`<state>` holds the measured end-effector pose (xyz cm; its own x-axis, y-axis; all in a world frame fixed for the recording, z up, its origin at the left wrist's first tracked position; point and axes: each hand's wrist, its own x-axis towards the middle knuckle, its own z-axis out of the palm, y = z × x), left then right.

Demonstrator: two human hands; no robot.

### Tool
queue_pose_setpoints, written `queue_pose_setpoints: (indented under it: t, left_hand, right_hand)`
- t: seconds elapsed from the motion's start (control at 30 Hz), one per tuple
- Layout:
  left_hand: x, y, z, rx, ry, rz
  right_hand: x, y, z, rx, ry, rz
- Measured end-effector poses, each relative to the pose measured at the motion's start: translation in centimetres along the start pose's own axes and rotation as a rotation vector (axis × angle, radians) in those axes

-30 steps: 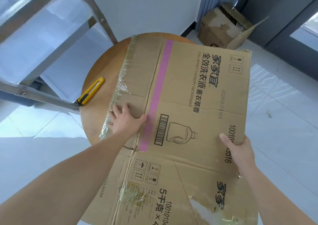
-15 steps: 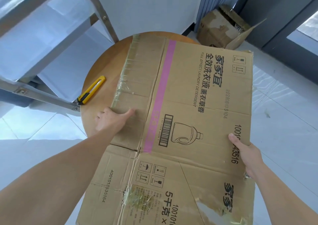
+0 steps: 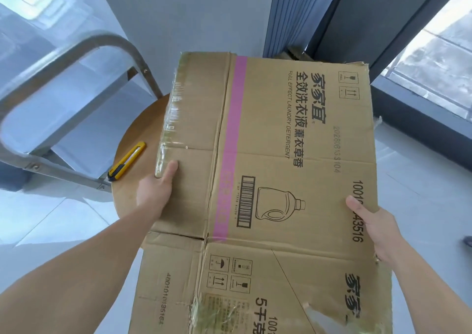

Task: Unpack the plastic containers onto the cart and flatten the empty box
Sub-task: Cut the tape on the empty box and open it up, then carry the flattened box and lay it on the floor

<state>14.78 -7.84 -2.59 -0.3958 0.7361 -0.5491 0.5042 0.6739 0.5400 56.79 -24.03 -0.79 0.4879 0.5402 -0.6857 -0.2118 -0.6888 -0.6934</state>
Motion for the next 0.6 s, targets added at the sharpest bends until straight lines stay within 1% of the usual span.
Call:
queue_pose_setpoints:
  t: [0.13,0.23,0.27,0.33,0.4,0.47,0.53,0.6]
  left_hand:
    - [-1.4,3.3,-1.4,-0.174,-0.056,0.009]
    - [-3.0,5.7,-2.9,-0.247,-0.124,0.019]
    - [-3.5,6.4,-3.5,-0.291,-0.186,0.016]
    - [-5.1,7.8,-4.4,-0.382,-0.372,-0.019]
    - [-6.2,8.9,-5.4,-0.439,-0.492,0.047]
    - [-6.6,9.5,-6.9,-0.454,-0.494,0.11]
    - [-5.6,8.9,-8.9,-0.423,-0.458,0.161]
    - [-5.6,8.1,-11.1,-0.397,-0.472,0.21]
  right_hand:
    - [-3.3,-3.8,-1.7,0.046,-0.023,-0.046]
    - [-5.9,-6.3,-2.8,0.068,-0.033,-0.098]
    - [-6.9,-7.1,-2.9,0.074,-0.056,-0.103]
    - [-8.9,-8.9,-2.4,0.089,-0.127,-0.113]
    - [-10.4,-10.2,-1.4,0.073,-0.155,-0.142]
    - [-11.6,-10.9,-0.7,0.074,-0.131,-0.174]
    - [-12.8,-11.3,0.0,0.075,-0.114,-0.197]
    - [-14.1,-11.4,0.8,0.082,-0.099,-0.212]
